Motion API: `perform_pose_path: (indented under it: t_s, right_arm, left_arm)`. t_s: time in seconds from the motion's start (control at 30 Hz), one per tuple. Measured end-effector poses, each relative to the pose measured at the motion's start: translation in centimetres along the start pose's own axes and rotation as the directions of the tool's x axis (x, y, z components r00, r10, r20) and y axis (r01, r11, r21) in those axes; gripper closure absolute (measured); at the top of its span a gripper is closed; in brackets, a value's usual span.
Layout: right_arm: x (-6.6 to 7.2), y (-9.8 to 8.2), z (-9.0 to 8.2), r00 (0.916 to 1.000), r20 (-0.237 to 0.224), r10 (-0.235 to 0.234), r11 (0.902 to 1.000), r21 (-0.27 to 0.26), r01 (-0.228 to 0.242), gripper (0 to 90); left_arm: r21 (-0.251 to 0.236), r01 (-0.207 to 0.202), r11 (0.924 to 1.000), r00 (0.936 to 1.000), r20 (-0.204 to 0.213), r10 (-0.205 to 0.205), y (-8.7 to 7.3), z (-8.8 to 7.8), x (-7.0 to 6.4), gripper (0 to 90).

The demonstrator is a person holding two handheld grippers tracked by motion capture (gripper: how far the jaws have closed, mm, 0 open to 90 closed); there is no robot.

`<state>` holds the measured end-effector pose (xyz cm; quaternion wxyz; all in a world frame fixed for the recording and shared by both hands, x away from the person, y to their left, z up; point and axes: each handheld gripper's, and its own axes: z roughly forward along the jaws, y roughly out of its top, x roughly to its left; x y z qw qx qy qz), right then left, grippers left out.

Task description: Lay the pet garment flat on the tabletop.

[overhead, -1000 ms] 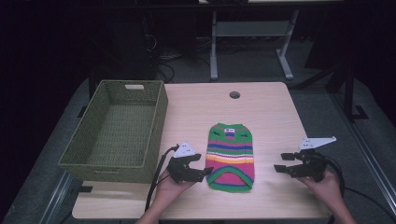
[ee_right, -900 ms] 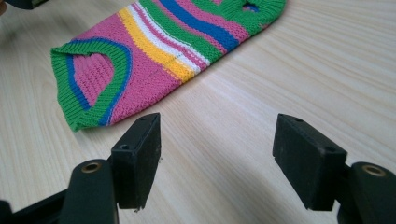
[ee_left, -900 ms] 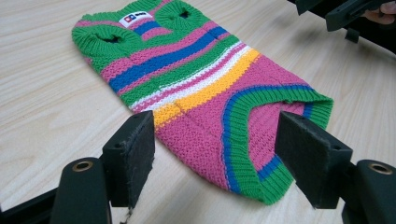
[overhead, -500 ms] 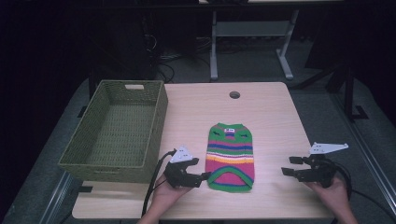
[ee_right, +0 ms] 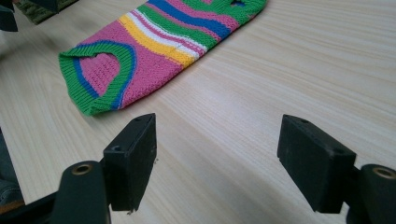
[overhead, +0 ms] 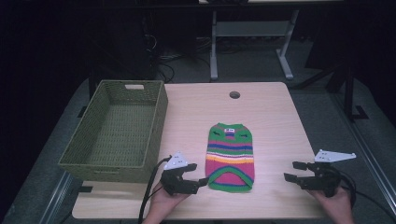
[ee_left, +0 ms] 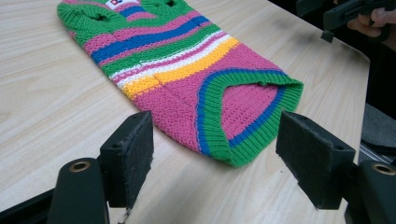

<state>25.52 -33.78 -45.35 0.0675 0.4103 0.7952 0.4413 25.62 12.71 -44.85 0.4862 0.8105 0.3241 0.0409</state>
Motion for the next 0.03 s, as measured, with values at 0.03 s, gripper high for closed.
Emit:
perform_pose_path:
  t_s: [0.03]
  right_arm:
    - [0.14, -0.15, -0.06, 1.0000, 0.001, 0.000, 1.0000, -0.009, 0.000, 27.4]
  left_arm:
    - [0.000, 0.000, 1.0000, 1.0000, 0.000, 0.000, 0.00, 0.00, 0.00, 27.1]
